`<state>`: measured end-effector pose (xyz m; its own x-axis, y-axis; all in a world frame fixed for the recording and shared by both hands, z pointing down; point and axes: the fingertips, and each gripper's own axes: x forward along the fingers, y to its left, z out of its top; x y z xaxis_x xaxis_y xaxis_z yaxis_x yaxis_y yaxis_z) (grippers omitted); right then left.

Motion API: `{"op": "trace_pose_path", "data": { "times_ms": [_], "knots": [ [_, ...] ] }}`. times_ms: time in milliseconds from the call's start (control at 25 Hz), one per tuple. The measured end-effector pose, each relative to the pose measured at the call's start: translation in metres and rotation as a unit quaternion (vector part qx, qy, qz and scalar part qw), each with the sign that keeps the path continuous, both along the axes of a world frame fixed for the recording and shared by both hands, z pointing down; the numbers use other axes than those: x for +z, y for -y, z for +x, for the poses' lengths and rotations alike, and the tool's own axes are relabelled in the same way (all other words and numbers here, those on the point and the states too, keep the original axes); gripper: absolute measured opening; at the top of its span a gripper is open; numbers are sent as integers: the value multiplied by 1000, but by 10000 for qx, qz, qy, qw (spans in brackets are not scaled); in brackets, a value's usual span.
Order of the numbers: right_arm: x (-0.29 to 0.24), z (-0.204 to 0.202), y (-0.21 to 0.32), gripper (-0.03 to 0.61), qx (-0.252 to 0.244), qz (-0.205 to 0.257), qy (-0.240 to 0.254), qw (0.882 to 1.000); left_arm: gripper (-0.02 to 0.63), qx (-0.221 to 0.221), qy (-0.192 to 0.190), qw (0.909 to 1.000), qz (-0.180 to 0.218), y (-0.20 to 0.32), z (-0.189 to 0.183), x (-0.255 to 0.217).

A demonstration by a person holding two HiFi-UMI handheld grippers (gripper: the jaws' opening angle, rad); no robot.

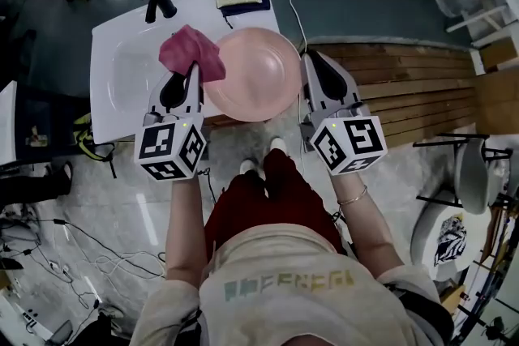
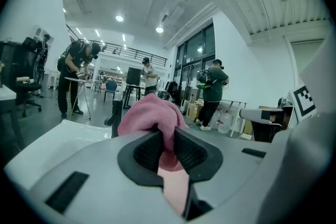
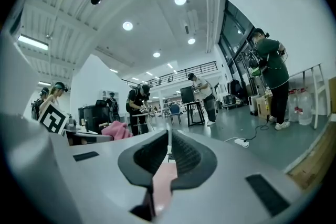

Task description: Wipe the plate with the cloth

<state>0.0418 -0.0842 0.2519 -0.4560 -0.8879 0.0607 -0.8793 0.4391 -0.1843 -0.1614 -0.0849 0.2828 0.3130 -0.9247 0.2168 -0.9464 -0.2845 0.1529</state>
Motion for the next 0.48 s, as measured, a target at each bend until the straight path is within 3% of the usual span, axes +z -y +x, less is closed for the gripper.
{"op": "trace_pose_path", "data": {
  "times_ms": [480],
  "knots": [
    [-29,-8,-48,38,29,381,-143,9992,66,20,194,9992,357,-44,-10,-28]
  ]
}}
